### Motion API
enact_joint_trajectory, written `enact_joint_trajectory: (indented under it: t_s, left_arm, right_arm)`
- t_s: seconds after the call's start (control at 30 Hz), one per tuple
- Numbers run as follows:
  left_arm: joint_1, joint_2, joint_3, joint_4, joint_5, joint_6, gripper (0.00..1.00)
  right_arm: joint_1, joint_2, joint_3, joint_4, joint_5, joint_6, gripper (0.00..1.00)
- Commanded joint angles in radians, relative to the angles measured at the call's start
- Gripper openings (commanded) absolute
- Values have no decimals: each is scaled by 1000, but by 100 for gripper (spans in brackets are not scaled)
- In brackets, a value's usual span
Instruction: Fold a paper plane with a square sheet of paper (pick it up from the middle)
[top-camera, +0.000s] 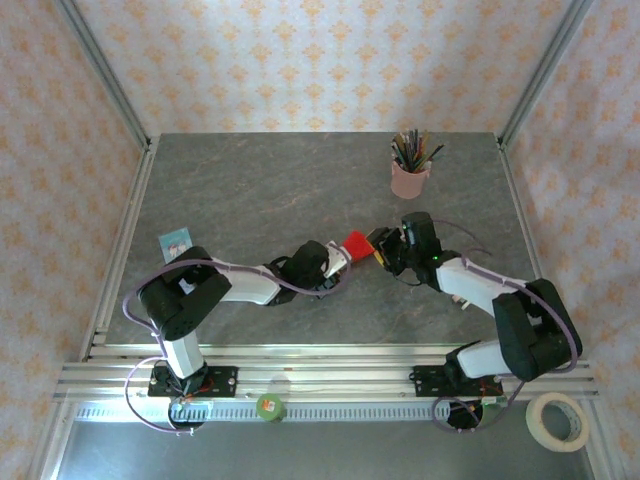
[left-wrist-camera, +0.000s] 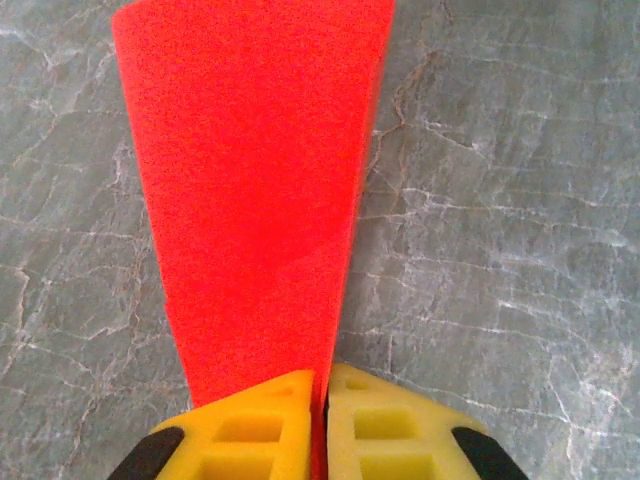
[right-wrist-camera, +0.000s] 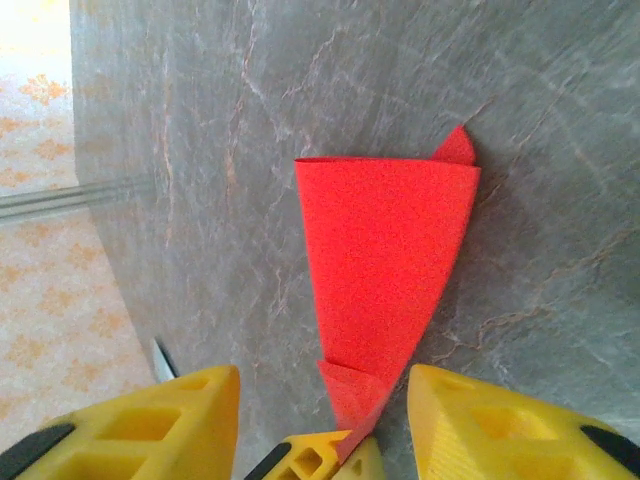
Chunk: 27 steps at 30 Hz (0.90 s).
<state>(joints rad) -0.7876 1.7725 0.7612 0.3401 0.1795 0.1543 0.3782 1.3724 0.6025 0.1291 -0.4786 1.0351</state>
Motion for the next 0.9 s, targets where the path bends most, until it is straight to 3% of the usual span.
enact_joint_trajectory:
  t_s: [0.0, 0.4, 0.87]
  left_arm:
    - [44, -23, 29, -40, 102, -104, 12]
    - [147, -33, 8, 3, 355, -430, 5]
    - [195, 5, -32, 165, 501, -723, 4]
  right_arm:
    - [-6, -22, 30, -56, 71, -69, 50]
    - [-7, -51, -57, 86, 33, -341, 70]
    - [55, 99, -10, 133, -43, -473, 72]
